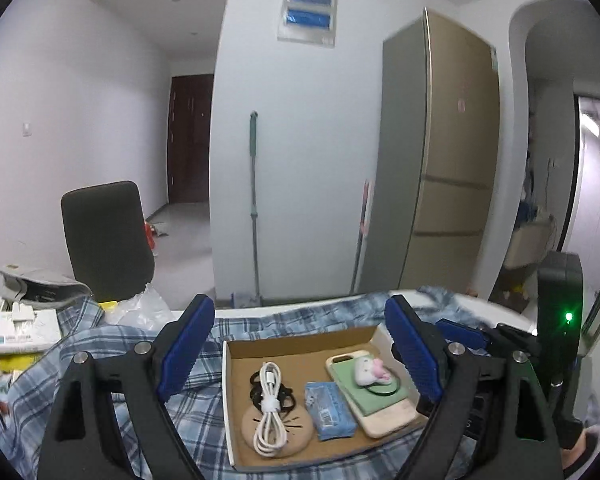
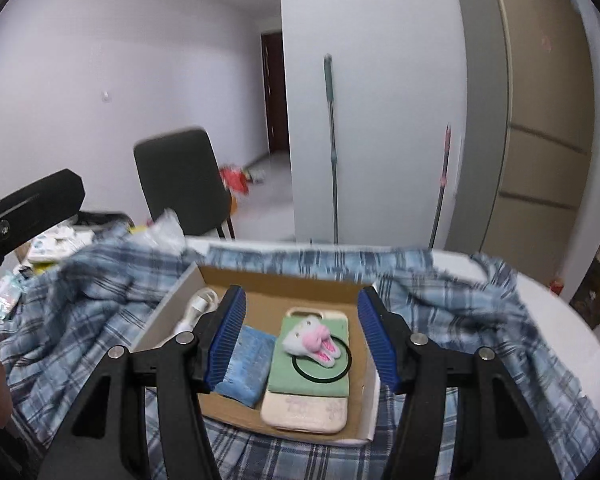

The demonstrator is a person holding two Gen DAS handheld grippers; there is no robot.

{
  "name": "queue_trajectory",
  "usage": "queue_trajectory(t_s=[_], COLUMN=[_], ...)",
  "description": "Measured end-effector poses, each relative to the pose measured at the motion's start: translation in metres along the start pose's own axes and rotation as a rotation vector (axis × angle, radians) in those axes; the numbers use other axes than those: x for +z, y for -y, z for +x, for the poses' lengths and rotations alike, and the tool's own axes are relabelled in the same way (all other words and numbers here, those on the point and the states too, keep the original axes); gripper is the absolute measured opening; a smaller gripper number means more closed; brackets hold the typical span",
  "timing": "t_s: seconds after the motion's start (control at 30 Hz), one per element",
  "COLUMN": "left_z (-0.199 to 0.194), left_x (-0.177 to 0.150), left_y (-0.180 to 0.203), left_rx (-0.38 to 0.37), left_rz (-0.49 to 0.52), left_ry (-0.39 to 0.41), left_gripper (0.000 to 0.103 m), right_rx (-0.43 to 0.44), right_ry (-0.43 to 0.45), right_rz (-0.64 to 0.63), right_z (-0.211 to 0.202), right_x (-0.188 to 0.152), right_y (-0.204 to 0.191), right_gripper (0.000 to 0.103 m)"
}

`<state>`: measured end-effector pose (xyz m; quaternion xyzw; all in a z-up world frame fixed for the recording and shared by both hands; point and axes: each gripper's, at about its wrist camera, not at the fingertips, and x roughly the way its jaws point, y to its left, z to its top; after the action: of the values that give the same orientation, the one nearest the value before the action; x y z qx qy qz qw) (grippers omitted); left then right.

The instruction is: Organize soft objects

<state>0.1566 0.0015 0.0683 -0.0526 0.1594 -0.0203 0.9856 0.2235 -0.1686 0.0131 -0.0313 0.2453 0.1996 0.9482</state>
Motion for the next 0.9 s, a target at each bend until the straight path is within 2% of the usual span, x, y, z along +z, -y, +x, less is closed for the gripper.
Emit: queue_trajectory(t_s=[0.13, 0.27, 0.3, 0.33, 0.4, 0.5, 0.6, 0.9], left_z=[-0.037, -0.078, -0.09, -0.098, -0.115, -0.133, -0.14, -0.137], left_x=[0.001, -0.004, -0.007, -0.009, -0.015, -0.027, -0.04, -0.076], left_y=[0.0, 0.008, 0.01, 0.01, 0.011, 0.012, 0.009, -0.001], left_rx=[-0.016, -0.007, -0.002, -0.002, 0.0, 0.022, -0.005, -0.013], left_rz=[-0.014, 0.04, 0.049, 0.051, 0.048, 0.06, 0.042, 0.076], left_ry=[0.046, 0.11, 0.129, 0.143, 0.187, 0.253, 0.265, 0.299], left_gripper=[0.089, 0.089, 0.09, 0.095, 0.103, 0.103, 0.103, 0.103], right_rx=[0.002, 0.004, 0.001, -0.004, -0.013, -0.032, -0.035, -0.034], right_ry=[0.1, 0.223, 0.242, 0.265, 0.306, 0.359, 0.407, 0.431], right_rz=[-0.002, 0.013, 0.008, 0.003, -0.011, -0.03, -0.035, 0.016], right_z=[-0.042, -0.086, -0.094, -0.103, -0.119, -0.137, -0.15, -0.147], right_x=[0.003, -0.002, -0.004, -0.007, -0.013, -0.023, -0.036, -0.074], right_y=[-0.004, -0.006, -0.007, -0.009, -0.012, -0.017, -0.019, -0.004], right_gripper=[0.057, 0.057, 0.057, 0.057, 0.067, 0.084, 0.103, 0.103])
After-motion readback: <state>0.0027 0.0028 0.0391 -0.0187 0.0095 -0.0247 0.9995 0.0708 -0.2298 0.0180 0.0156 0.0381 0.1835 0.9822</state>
